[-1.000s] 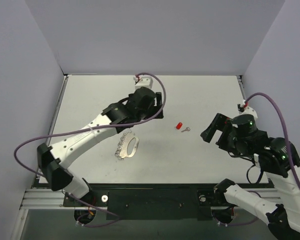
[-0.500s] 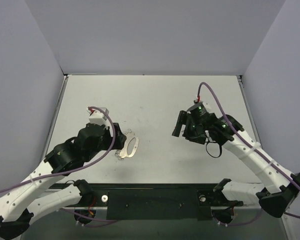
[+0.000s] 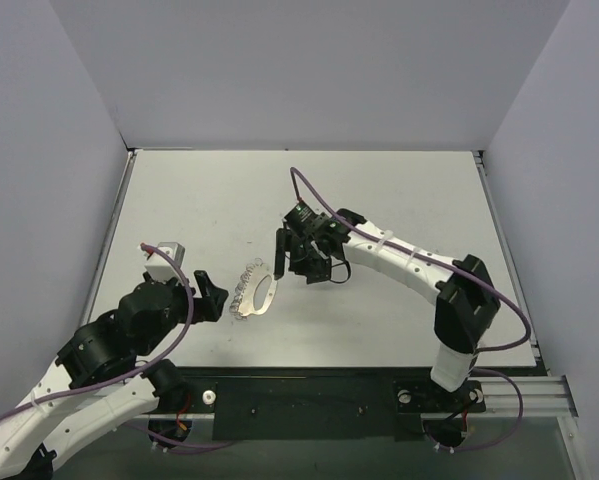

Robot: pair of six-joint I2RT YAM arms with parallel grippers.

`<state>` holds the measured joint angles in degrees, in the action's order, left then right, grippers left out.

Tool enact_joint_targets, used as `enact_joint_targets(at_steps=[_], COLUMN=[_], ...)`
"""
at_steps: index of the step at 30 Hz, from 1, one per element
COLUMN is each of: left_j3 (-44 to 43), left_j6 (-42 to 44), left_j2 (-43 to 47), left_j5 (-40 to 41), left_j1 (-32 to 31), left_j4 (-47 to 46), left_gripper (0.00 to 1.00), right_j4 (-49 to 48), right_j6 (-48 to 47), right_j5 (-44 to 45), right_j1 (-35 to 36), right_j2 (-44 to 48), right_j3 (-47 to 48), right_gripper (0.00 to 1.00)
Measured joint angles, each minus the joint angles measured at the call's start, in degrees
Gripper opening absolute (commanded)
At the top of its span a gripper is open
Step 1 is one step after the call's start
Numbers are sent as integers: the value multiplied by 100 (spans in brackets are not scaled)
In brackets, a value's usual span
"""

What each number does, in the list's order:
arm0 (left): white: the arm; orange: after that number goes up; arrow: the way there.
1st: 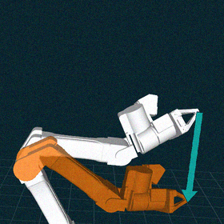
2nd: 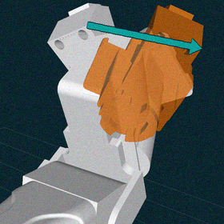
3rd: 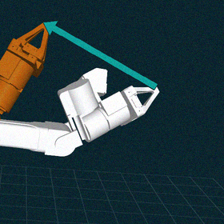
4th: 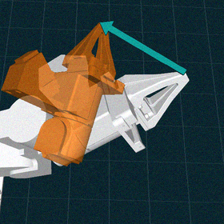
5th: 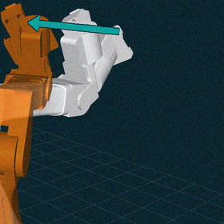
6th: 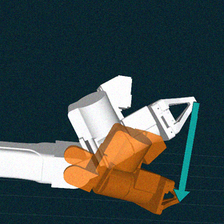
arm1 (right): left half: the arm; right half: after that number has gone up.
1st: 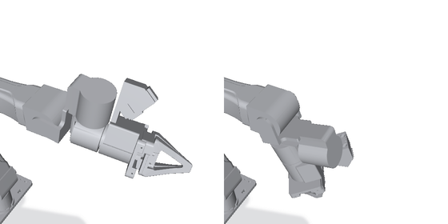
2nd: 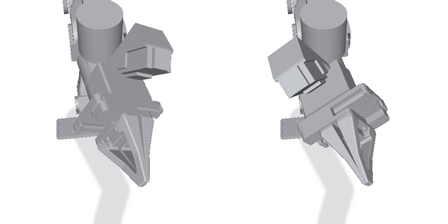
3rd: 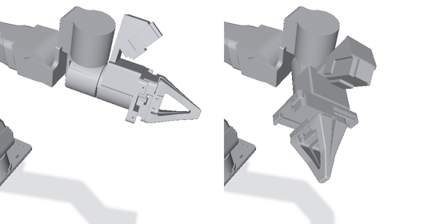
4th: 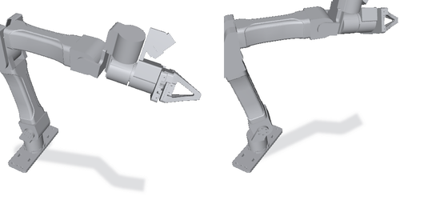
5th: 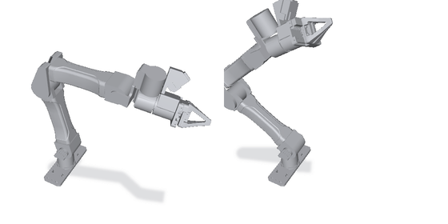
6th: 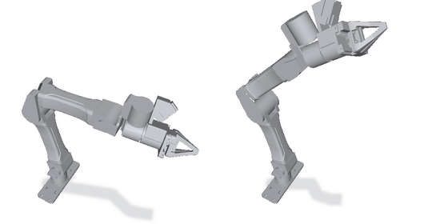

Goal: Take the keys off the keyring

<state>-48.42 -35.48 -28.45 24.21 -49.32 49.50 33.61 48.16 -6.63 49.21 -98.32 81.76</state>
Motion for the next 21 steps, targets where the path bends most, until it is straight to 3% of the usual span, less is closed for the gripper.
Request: enact_joint_targets(at_steps=[3,4,6,8,11,12,14,21], left_j3=[31,39,55,70,85,85,87,118], left_j6=[-2,-2,-7,-17,-28,-28,-31,-28], left_j2=[109,116,120,133,186,210,264,306], left_j5=[83,107,133,157,208,225,254,262], left_j1=[4,4,4,4,4,4,4,4], left_j4=[0,0,7,7,9,7,7,7], left_gripper=[88,88,88,88,88,88,88,88], right_j4=[-107,-136,-205,-254,-304,-317,-321,-310], right_j6=[-70,-96,-190,-254,-345,-361,-409,-505], right_j5=[-138,-160,-208,-271,-343,-369,-396,-457], right_j1=[-52,-92,-260,-608,-1255,-1469,-1836,-2747], right_j2=[-514,-632,-846,-1058,-1388,-1488,-1628,-1794], right_j3=[409,503,647,743,841,861,872,872], right_gripper=[55,45,36,26,20,11,4,0])
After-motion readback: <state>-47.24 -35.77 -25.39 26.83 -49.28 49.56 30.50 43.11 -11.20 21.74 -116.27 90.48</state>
